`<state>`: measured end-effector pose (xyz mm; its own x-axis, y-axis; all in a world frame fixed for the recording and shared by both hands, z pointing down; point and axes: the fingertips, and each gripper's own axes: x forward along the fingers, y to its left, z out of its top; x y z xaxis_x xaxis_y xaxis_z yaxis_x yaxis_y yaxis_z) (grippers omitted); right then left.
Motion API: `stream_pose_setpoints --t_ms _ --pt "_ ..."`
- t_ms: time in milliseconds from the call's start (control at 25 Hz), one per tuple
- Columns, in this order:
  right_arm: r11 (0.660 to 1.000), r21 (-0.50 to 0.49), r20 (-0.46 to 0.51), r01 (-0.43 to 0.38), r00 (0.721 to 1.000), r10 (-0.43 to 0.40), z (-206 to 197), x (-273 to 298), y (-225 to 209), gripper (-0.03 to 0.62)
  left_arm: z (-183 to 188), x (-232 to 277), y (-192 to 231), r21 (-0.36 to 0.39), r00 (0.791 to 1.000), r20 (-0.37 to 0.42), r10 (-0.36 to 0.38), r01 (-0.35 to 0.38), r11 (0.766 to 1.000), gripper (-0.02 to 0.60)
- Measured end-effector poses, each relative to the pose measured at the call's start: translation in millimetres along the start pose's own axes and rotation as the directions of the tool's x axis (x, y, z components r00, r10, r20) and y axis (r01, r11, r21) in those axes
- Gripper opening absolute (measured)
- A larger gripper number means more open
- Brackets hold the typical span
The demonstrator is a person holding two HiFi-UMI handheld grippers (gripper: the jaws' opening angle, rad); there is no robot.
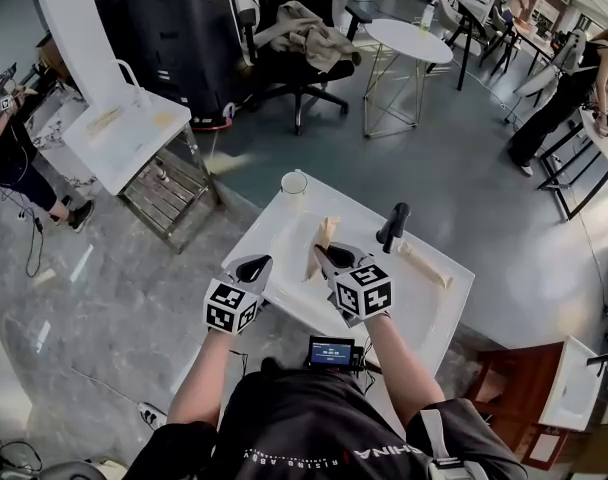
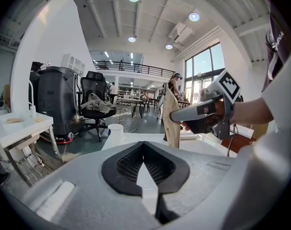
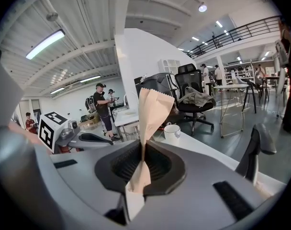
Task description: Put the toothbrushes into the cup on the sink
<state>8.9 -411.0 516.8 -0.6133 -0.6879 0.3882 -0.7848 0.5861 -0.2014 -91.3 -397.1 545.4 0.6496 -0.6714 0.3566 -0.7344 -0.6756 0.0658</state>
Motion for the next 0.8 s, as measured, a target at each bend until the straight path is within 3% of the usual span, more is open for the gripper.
stream_pose_setpoints --t_ms 440,800 --pt "0.998 -0.012 -0.021 -0.054 0.998 0.054 -4.1 -3.9 -20.0 0.035 6.9 16.5 -12.9 -0.008 0.999 0.009 0.031 -0.031 0.999 0.010" --pt "0.999 0.032 -0.027 -0.026 0.999 0.027 2.2 34.2 -47.8 0.035 12.4 54.8 19.3 -0.002 1.000 -0.014 -0.008 0.008 1.000 0.010"
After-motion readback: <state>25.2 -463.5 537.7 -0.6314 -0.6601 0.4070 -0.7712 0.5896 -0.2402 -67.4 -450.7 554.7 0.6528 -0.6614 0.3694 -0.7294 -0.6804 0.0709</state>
